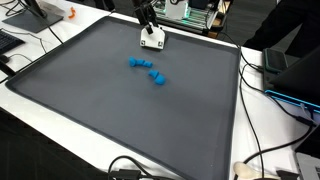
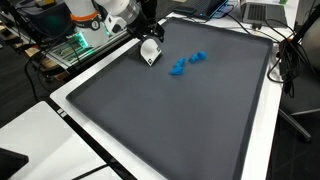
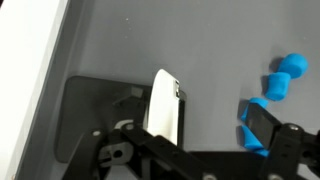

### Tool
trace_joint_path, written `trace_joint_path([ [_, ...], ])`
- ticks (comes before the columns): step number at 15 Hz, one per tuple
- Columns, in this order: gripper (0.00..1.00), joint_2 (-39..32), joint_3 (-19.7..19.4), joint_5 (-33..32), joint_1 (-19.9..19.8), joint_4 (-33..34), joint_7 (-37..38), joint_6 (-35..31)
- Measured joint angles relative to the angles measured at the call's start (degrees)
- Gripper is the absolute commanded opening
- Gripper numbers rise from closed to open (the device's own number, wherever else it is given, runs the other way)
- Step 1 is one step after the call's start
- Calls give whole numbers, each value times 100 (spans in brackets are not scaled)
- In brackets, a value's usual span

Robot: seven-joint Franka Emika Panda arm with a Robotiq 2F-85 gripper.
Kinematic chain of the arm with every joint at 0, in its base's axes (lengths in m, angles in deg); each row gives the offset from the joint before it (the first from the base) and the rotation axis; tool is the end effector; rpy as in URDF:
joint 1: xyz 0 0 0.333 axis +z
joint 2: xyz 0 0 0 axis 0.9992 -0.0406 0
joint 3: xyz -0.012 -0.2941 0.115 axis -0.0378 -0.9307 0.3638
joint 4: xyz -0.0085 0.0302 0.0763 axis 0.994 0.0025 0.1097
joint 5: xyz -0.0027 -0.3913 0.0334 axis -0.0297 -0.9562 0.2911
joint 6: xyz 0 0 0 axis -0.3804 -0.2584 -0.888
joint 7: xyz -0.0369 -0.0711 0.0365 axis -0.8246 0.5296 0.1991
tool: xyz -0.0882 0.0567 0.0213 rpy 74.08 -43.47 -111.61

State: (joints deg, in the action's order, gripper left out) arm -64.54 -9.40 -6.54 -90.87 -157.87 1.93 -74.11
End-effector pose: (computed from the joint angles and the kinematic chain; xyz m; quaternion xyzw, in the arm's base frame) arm 0.3937 -0.0367 0.2458 -0.7695 0.5723 0.1164 0.2585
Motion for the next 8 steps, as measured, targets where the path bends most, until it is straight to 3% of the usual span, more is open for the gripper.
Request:
trace_joint_path([
  [8,100,543,64,-1015,0,-14,622,0],
])
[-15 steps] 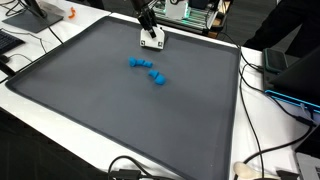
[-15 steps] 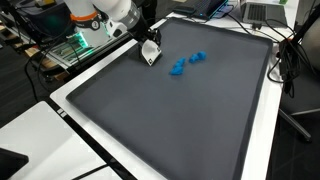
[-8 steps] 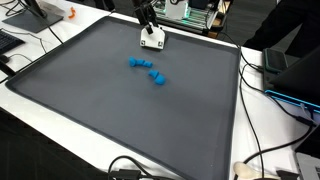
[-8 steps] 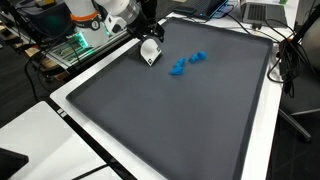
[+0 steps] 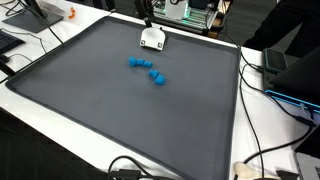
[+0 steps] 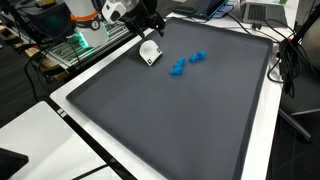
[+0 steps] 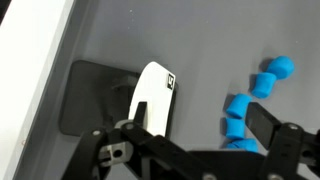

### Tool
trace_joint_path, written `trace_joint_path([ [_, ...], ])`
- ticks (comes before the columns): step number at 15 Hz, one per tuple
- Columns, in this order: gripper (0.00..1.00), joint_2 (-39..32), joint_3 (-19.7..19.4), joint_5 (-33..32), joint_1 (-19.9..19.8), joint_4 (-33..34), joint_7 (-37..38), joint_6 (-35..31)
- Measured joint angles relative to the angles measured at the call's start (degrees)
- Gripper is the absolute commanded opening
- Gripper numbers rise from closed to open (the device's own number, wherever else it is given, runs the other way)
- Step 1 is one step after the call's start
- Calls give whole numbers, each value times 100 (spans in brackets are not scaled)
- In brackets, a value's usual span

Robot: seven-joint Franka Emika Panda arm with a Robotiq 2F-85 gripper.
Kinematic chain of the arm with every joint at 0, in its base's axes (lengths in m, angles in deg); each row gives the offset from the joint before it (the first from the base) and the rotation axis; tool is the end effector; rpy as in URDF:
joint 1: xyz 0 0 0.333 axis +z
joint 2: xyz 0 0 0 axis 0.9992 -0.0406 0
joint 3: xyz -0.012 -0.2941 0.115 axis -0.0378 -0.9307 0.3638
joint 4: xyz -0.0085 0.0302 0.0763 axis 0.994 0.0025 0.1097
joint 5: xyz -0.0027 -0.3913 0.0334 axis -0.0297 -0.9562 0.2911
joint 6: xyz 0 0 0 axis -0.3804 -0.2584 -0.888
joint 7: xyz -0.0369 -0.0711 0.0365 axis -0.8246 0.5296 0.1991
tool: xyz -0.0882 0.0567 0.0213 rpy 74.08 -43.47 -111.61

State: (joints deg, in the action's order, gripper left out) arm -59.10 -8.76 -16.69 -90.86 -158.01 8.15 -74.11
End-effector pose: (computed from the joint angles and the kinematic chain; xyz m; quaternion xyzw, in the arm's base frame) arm 0.3992 -0.0330 0.2825 -0.8005 0.5475 0.0872 0.2276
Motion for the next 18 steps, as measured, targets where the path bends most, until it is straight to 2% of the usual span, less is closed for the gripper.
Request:
trace_joint_path([
  [4,100,400,226,-923,3,86,607,6],
  [9,100,676,733,-2785,33,600,1372,306],
  [13,100,633,945,-3707,147,1195,1241,661],
  [18,100,280,1017,-4221,360,1816,446,693],
])
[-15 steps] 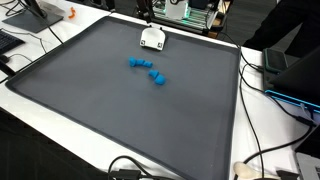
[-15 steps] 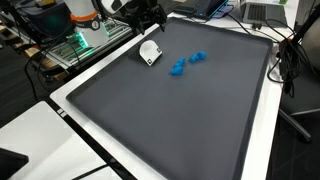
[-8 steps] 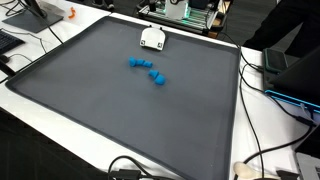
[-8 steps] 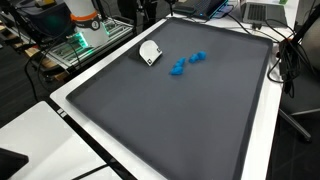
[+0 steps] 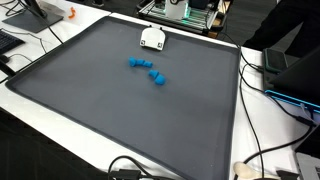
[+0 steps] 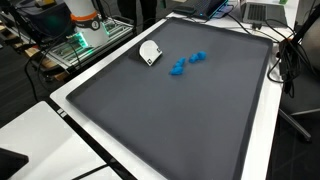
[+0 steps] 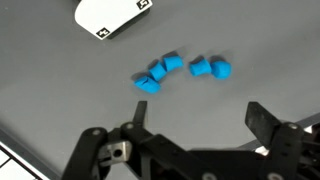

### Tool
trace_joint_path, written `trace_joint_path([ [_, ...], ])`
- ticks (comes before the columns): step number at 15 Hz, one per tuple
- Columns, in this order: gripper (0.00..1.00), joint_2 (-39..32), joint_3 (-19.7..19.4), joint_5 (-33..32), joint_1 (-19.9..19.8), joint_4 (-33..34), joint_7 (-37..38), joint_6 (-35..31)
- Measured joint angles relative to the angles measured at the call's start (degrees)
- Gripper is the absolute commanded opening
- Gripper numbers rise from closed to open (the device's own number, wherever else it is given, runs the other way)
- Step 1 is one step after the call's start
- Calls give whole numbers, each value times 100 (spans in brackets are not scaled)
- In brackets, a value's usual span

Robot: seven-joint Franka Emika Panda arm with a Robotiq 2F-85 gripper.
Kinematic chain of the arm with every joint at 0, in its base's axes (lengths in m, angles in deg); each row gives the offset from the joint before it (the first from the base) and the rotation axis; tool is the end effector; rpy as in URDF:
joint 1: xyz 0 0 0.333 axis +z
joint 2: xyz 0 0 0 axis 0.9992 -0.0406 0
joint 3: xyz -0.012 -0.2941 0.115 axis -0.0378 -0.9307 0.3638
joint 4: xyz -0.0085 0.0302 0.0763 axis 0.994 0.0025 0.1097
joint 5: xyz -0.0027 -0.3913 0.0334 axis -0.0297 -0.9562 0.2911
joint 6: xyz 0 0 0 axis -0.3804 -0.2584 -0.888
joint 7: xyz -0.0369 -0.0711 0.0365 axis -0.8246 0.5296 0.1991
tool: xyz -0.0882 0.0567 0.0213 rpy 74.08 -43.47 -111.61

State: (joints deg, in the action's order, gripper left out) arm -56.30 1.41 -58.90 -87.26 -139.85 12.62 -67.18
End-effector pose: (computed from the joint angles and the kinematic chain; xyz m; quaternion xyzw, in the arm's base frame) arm 0.4780 0.0745 0.4261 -0.9728 0.2181 -0.0720 0.0302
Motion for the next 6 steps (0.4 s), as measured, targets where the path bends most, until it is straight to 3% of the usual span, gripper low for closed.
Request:
trace_joint_path([
  [6,100,-633,8,-189,173,586,-942,0],
])
